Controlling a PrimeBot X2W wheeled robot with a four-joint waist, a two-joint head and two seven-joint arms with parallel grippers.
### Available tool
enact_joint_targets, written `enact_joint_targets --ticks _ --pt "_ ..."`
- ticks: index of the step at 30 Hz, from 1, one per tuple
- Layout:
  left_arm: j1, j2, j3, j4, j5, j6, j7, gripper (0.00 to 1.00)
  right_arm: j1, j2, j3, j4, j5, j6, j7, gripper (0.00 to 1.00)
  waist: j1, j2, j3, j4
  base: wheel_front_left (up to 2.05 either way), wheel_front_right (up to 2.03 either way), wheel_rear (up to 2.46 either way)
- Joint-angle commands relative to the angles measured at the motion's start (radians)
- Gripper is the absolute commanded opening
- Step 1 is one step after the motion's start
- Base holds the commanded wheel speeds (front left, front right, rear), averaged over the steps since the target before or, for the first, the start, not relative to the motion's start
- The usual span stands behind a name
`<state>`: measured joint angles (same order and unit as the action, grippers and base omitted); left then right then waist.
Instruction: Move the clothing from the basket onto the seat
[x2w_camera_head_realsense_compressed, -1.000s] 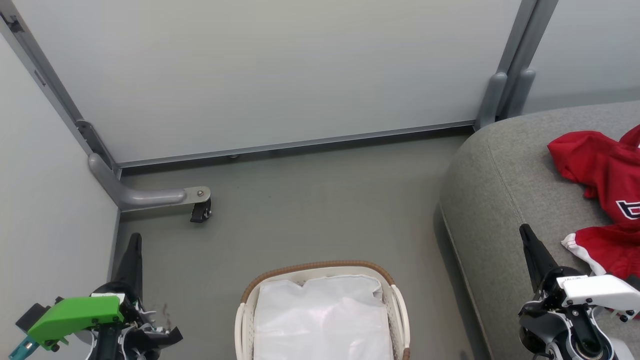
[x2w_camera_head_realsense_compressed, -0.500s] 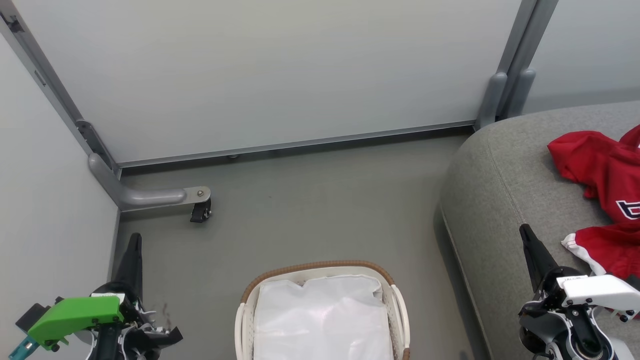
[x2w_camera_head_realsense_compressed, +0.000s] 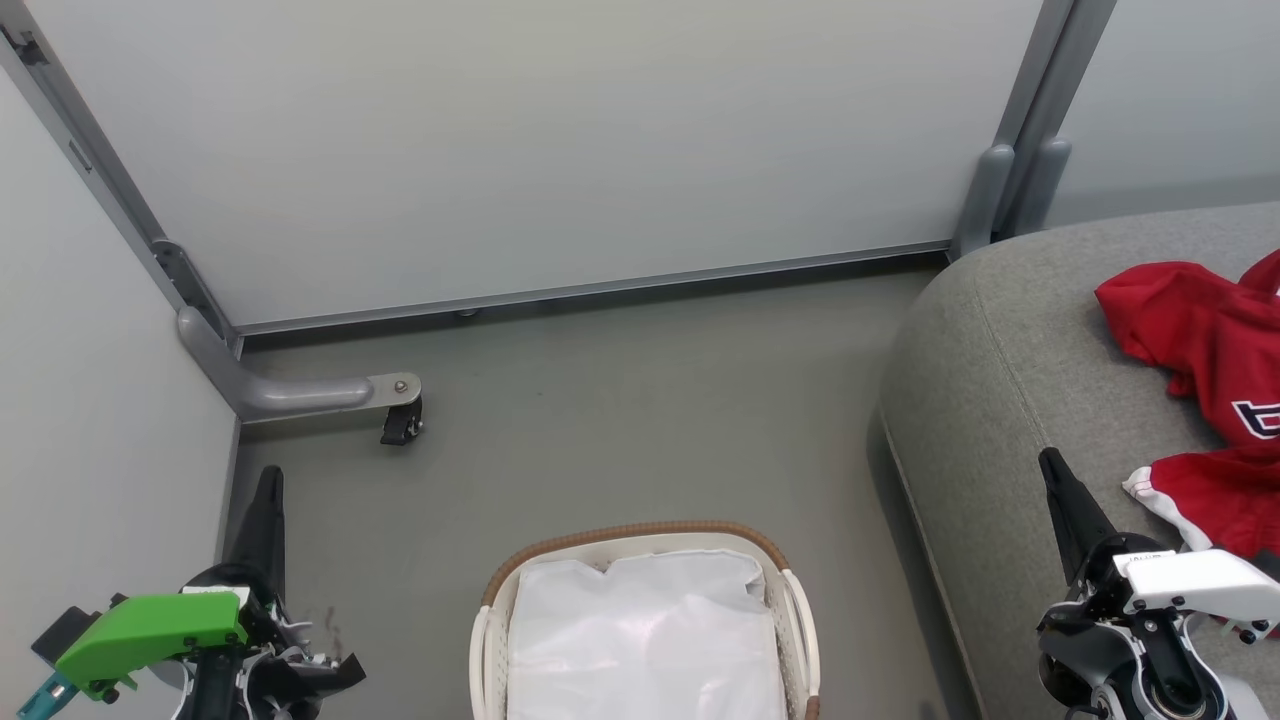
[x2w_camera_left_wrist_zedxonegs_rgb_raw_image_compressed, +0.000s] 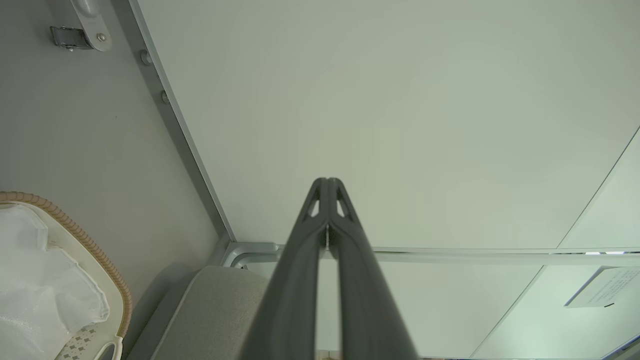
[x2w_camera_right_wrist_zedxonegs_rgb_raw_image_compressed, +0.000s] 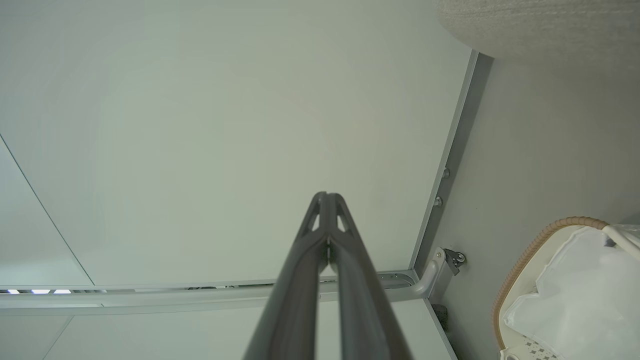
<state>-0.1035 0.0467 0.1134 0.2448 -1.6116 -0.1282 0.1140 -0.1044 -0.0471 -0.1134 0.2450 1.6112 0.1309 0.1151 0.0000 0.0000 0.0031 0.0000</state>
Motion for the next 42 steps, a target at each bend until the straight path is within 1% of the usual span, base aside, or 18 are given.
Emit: enact_joint_targets --ticks 1,42 --pt "-0.011 0.007 0.002 -0.001 -0.003 -0.006 0.003 0.00 -0.007 -0.006 -0.002 -0.002 0.004 0.000 0.001 0.00 0.0000 0.0000 0.000 0.000 0.00 0.00 0.00" --pt "-0.011 0.007 0.002 -0.001 -0.003 -0.006 0.003 0.00 -0.007 -0.006 -0.002 -0.002 0.004 0.000 0.001 0.00 0.0000 0.0000 0.000 0.000 0.00 0.00 0.00"
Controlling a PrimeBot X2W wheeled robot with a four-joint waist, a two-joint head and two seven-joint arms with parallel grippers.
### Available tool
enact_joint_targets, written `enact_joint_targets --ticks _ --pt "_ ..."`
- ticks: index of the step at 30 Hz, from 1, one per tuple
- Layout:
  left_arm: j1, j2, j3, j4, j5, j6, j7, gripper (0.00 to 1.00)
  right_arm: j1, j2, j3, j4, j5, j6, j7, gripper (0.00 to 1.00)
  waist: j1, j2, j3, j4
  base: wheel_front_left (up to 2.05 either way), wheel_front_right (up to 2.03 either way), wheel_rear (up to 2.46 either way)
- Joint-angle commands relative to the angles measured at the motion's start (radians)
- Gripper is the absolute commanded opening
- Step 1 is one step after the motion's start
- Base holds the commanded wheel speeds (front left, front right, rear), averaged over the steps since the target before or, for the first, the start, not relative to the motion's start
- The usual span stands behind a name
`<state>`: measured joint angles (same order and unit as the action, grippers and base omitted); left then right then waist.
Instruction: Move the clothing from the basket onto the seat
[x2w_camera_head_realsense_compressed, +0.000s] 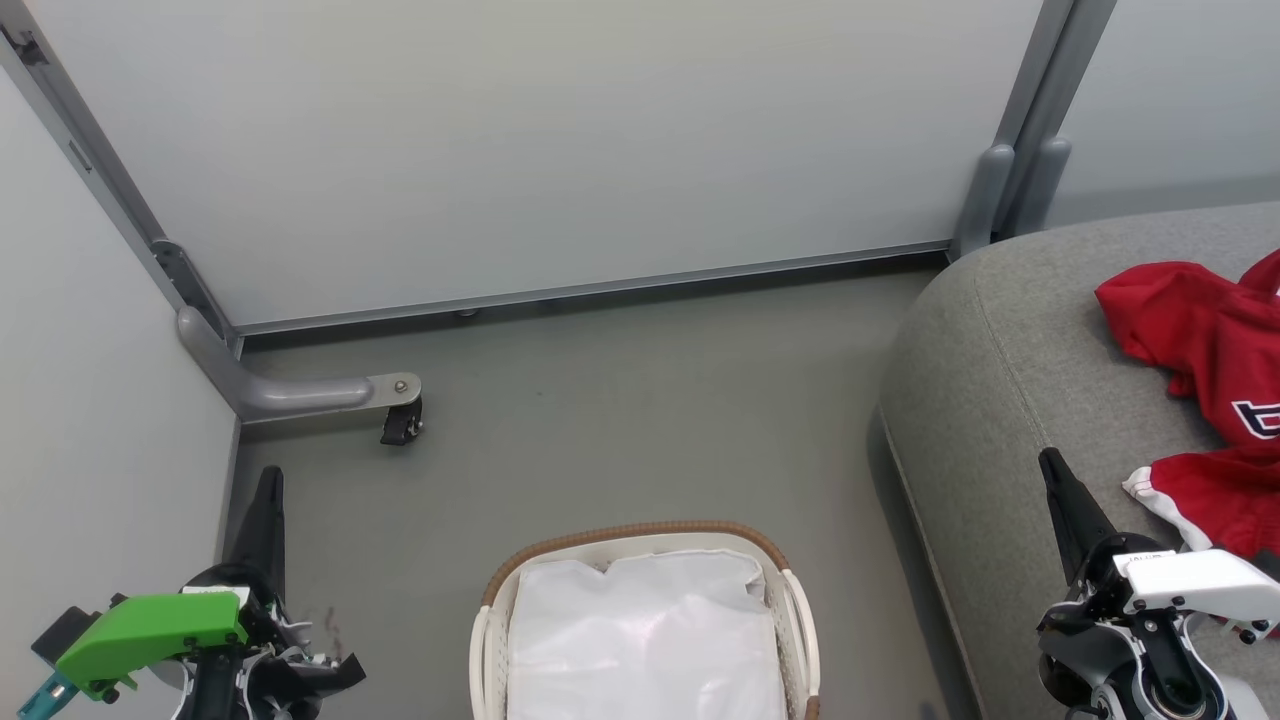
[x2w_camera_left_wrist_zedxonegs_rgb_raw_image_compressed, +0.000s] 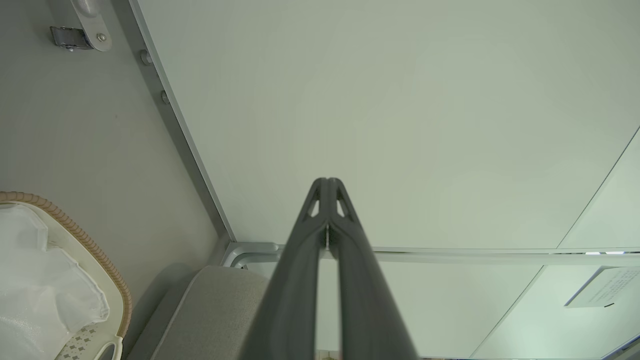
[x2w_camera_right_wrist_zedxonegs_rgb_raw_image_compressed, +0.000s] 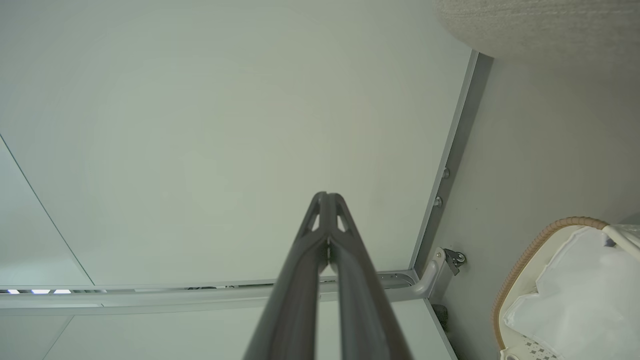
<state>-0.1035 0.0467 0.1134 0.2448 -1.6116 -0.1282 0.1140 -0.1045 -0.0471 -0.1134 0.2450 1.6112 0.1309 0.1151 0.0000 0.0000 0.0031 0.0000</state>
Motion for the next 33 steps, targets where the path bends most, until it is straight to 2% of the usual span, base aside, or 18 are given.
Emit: enact_joint_targets --ticks 1,33 --pt "-0.011 0.007 0.002 -0.001 -0.003 -0.006 0.003 0.00 -0.007 -0.006 -0.002 -0.002 0.004 0.000 0.001 0.00 0.0000 0.0000 0.000 0.000 0.00 0.00 0.00" --pt "-0.011 0.007 0.002 -0.001 -0.003 -0.006 0.003 0.00 -0.007 -0.006 -0.002 -0.002 0.004 0.000 0.001 0.00 0.0000 0.0000 0.000 0.000 0.00 0.00 0.00"
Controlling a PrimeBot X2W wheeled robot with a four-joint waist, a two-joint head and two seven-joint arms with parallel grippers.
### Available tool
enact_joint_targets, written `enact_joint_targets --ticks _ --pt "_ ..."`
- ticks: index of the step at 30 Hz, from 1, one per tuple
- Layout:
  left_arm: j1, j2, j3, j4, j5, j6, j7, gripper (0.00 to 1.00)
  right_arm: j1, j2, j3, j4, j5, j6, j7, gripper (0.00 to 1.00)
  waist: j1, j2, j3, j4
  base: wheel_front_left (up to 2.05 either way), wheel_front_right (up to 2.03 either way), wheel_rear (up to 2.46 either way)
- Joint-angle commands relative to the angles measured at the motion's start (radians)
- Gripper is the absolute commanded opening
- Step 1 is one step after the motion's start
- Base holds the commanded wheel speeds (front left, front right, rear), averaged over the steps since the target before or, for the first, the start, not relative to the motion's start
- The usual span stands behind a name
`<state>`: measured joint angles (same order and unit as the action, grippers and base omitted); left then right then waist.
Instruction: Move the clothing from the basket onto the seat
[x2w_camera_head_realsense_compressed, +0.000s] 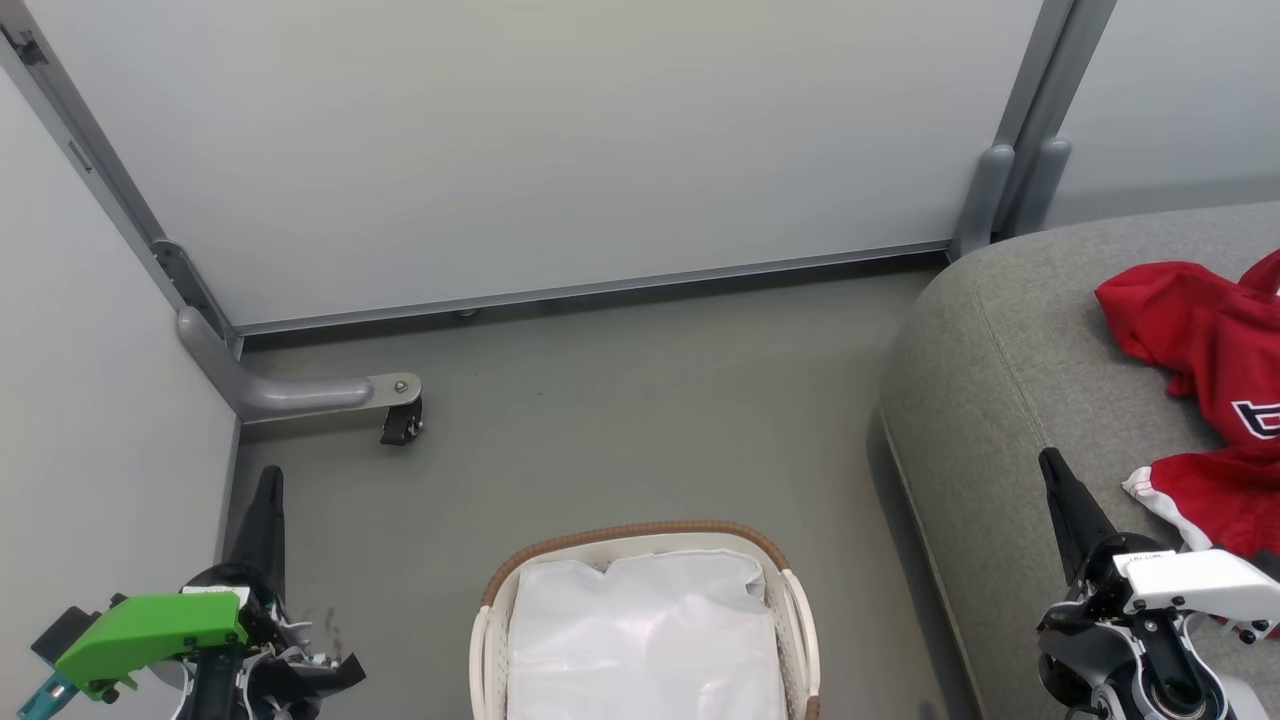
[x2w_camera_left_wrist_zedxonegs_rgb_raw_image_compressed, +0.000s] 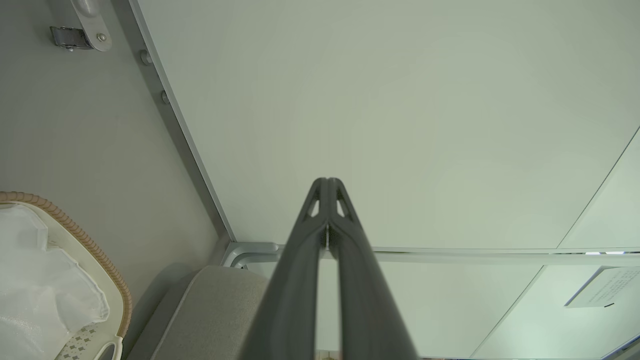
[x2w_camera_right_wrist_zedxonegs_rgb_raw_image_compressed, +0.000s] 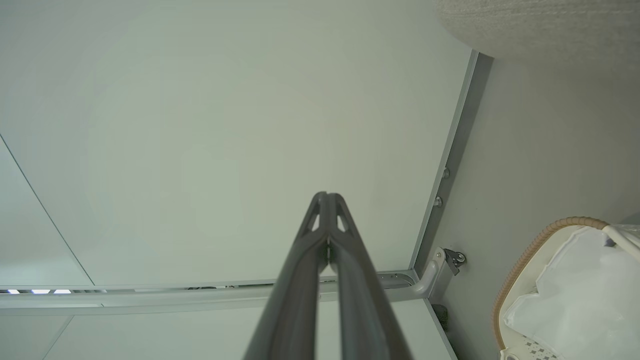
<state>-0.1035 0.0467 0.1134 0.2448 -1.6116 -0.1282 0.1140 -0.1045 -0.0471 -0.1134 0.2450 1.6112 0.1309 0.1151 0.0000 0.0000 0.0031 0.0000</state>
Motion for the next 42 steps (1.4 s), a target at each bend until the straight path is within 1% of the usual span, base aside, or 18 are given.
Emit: enact_joint_targets --ticks 1,42 --pt "-0.011 0.007 0.002 -0.001 -0.003 -0.006 0.003 0.00 -0.007 -0.006 -0.002 -0.002 0.004 0.000 0.001 0.00 0.0000 0.0000 0.000 0.000 0.00 0.00 0.00" --pt "-0.011 0.007 0.002 -0.001 -0.003 -0.006 0.003 0.00 -0.007 -0.006 -0.002 -0.002 0.004 0.000 0.001 0.00 0.0000 0.0000 0.000 0.000 0.00 0.00 0.00"
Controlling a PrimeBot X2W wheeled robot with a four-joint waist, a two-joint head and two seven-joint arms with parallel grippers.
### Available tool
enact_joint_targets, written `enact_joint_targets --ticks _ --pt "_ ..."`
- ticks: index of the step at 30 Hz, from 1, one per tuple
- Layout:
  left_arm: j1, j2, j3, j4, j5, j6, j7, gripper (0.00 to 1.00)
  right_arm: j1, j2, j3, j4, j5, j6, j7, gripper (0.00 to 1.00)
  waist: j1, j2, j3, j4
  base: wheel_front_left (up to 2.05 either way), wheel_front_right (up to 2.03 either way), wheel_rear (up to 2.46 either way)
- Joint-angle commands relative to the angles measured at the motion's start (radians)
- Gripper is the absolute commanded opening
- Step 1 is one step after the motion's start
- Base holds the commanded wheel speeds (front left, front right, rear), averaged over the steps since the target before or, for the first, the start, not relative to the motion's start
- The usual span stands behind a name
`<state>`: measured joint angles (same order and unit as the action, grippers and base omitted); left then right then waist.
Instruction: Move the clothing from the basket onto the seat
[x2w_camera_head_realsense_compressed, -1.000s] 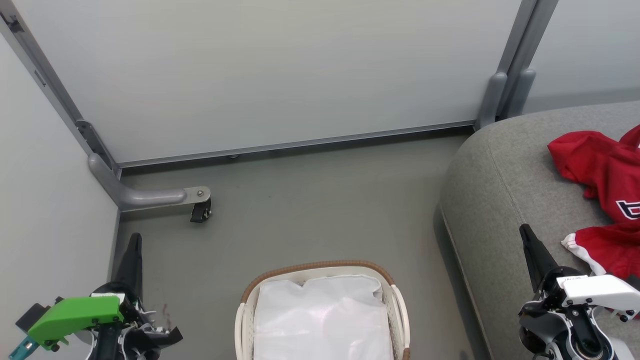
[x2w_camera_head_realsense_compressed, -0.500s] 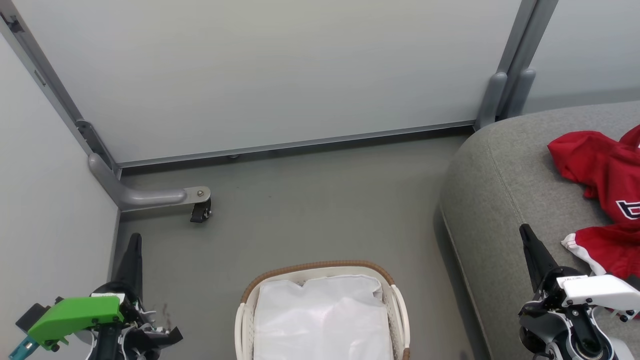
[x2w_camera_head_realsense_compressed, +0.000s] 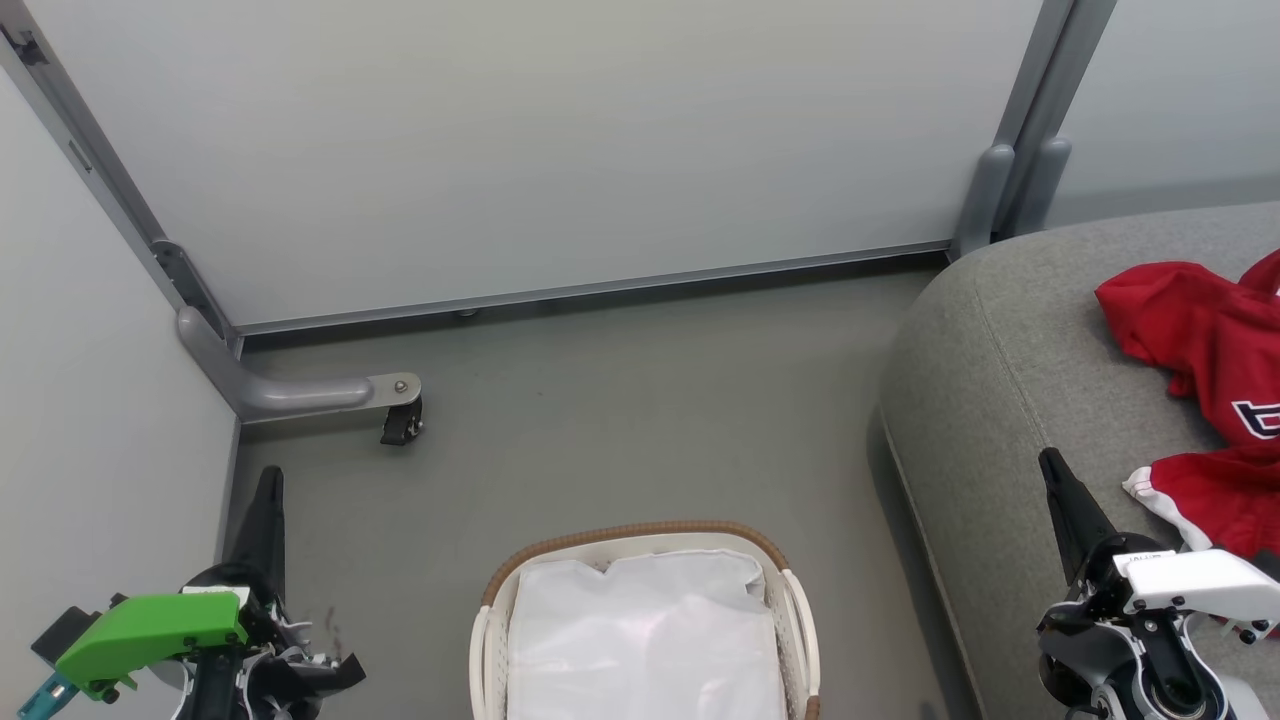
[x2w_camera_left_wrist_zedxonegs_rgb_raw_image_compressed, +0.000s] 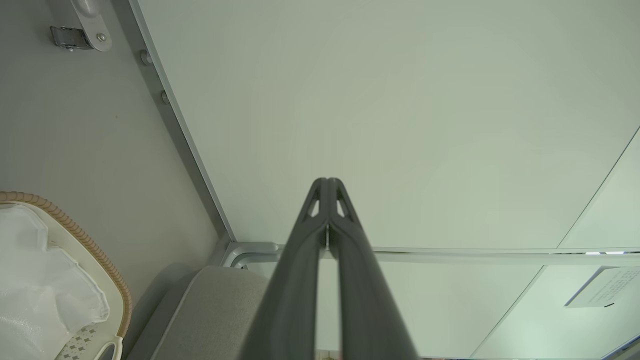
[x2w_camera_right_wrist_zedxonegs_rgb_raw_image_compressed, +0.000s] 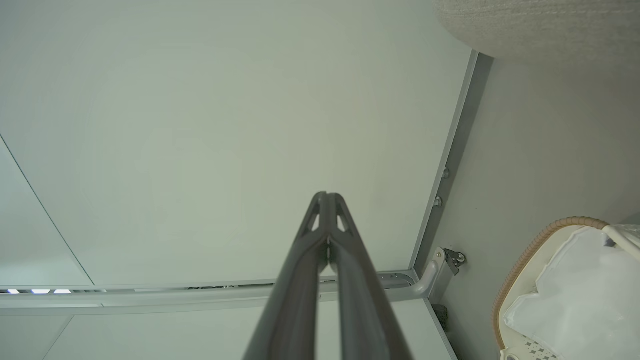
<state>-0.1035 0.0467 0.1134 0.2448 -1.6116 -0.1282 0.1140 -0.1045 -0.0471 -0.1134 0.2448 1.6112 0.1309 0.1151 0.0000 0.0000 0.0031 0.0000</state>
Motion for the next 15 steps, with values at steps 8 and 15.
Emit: enact_joint_targets --ticks 8,15 --pt "-0.011 0.007 0.002 -0.001 -0.003 -0.006 0.003 0.00 -0.007 -0.006 -0.002 -0.002 0.004 0.000 0.001 0.00 0.0000 0.0000 0.000 0.000 0.00 0.00 0.00" --pt "-0.011 0.007 0.002 -0.001 -0.003 -0.006 0.003 0.00 -0.007 -0.006 -0.002 -0.002 0.004 0.000 0.001 0.00 0.0000 0.0000 0.000 0.000 0.00 0.00 0.00"
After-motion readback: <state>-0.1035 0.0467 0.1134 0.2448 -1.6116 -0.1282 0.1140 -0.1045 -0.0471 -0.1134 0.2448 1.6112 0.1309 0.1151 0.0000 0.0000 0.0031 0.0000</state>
